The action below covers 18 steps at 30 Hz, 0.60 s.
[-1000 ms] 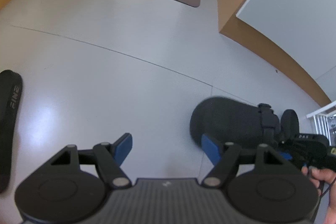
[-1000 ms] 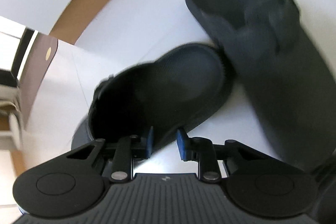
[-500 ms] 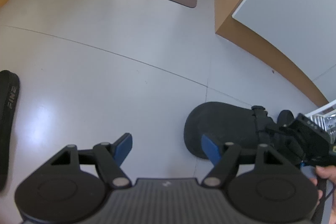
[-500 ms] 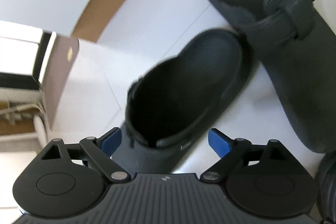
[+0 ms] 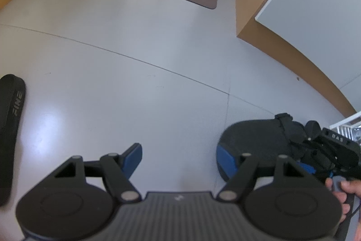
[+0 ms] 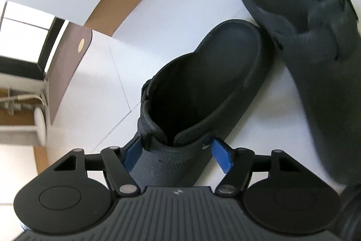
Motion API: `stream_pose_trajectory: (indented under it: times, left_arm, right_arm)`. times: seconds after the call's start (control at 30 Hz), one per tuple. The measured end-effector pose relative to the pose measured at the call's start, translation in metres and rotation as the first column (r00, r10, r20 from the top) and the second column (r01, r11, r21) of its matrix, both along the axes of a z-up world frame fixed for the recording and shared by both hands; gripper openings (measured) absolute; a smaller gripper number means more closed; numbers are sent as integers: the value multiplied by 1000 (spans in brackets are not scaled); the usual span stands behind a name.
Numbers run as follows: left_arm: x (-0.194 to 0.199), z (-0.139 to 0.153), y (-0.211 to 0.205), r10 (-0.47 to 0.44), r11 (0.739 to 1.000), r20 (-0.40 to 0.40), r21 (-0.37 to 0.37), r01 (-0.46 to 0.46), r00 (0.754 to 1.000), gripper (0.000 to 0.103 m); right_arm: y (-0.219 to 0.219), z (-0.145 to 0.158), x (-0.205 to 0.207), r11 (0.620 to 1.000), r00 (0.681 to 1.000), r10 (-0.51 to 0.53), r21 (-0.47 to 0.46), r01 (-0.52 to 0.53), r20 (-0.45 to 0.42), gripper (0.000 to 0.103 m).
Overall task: Organize scattered shoes
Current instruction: 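Lower the black clog beside the other black clog with the right tool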
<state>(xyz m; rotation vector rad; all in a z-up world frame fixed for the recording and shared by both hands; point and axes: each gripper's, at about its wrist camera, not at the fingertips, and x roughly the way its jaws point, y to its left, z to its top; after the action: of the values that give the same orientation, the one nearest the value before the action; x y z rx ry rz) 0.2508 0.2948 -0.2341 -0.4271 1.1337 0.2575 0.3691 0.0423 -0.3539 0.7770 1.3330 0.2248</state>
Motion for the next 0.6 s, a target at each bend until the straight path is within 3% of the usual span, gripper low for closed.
stream_pose_trajectory:
  times: [0.13,0.23,0.33,0.4,0.43,0.47,0.6]
  left_arm:
    - [4,2,-7,-15,1000,8,-2,15,1000,75]
    - [7,4,-10,-21,1000,15,-8,21,1000,75]
    - [5,5,-11,-24,1000,20,-11,24,1000,75]
    - [4,5,-11,-24,1000,20,-12,24,1000,75]
    - [3,5,-10,-24,1000,20,-13,24,1000,75]
    - [3,5,-10,-24,1000,19,-12,24,1000,75]
    - [0,3,-6,-15,1000,14,-12,15,1000,75]
  right_arm:
    - [-7,5,5,999,999,15,-49,-13,36,70]
    - [-17,11,4,996,997,27,-87,-20,79,52]
    - [-20,15,5,994,996,39,-103,-31,79,49]
    - [-22,13,5,995,999,30,-96,-26,44,67]
    - [-23,12,2,995,999,23,-95,-20,31,84]
    - [-23,12,-1,994,999,18,-104,-14,34,93]
    - [-3,7,-2,987,997,67,-145,-63,26,93]
